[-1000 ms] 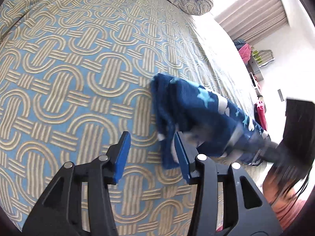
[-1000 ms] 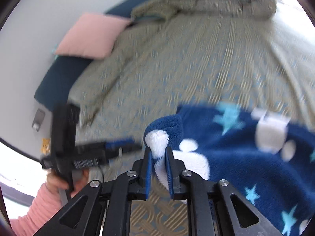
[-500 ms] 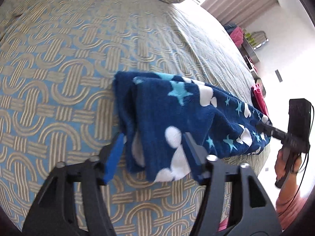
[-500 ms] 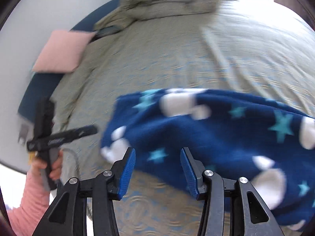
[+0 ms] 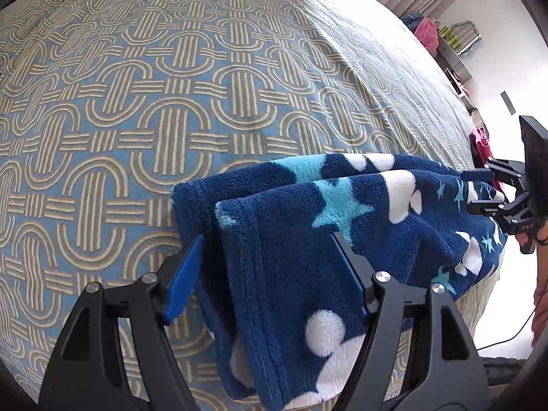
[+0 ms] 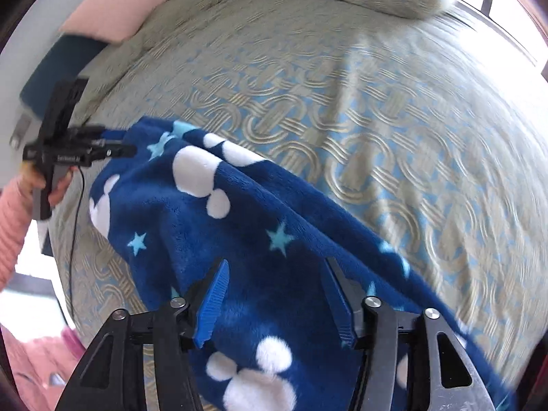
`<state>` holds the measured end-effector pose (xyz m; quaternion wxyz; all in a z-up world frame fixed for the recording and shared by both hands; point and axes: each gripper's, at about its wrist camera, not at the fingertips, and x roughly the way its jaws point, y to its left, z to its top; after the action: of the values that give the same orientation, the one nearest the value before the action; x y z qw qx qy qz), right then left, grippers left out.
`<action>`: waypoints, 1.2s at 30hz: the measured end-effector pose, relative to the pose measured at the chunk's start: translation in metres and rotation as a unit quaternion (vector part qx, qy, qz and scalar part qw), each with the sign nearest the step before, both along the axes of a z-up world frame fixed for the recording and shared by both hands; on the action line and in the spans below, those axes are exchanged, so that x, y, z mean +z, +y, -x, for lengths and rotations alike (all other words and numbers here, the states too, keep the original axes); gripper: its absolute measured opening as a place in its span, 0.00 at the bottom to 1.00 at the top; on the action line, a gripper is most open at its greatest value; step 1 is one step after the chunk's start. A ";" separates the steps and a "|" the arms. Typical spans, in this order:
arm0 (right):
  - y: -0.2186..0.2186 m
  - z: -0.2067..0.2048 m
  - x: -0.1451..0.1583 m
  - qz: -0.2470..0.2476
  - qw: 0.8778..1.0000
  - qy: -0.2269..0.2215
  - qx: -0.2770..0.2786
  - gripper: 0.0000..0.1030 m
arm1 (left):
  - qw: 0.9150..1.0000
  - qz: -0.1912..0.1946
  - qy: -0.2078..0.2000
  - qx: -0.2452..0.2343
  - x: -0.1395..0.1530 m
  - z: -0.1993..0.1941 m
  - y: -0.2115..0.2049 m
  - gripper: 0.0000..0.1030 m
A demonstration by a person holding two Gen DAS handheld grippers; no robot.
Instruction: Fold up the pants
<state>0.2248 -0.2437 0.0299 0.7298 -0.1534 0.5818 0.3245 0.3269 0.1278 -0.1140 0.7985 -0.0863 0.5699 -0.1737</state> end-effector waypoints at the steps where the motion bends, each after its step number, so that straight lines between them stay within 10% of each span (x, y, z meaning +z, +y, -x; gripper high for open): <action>1: 0.007 -0.003 -0.003 0.007 1.000 0.000 0.016 0.63 | 1.000 0.007 0.000 -0.001 -0.001 0.000 0.002 0.71; 17: 0.068 -0.027 -0.058 -0.005 0.994 0.061 0.088 0.62 | 0.998 -0.003 -0.036 -0.056 0.005 -0.004 0.001 0.72; 20: 0.070 -0.027 -0.056 -0.006 0.995 0.068 0.079 0.12 | 0.996 -0.003 -0.006 -0.091 -0.006 -0.012 -0.006 0.72; 24: 0.071 -0.019 -0.042 -0.013 0.996 0.052 0.077 0.08 | 0.993 -0.022 -0.006 -0.118 -0.004 -0.006 -0.011 0.19; 30: 0.067 -0.006 0.012 -0.058 0.996 -0.005 0.073 0.08 | 0.989 -0.043 -0.091 -0.110 0.048 0.017 -0.003 0.18; 36: 0.085 -0.052 -0.010 -0.027 0.998 0.003 0.052 0.11 | 0.991 -0.104 -0.045 -0.066 0.026 -0.037 0.007 0.24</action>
<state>0.2770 -0.1590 0.0197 0.7141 -0.1625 0.5665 0.3779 0.3638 0.1347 -0.0880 0.8149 0.0427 0.5528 -0.1691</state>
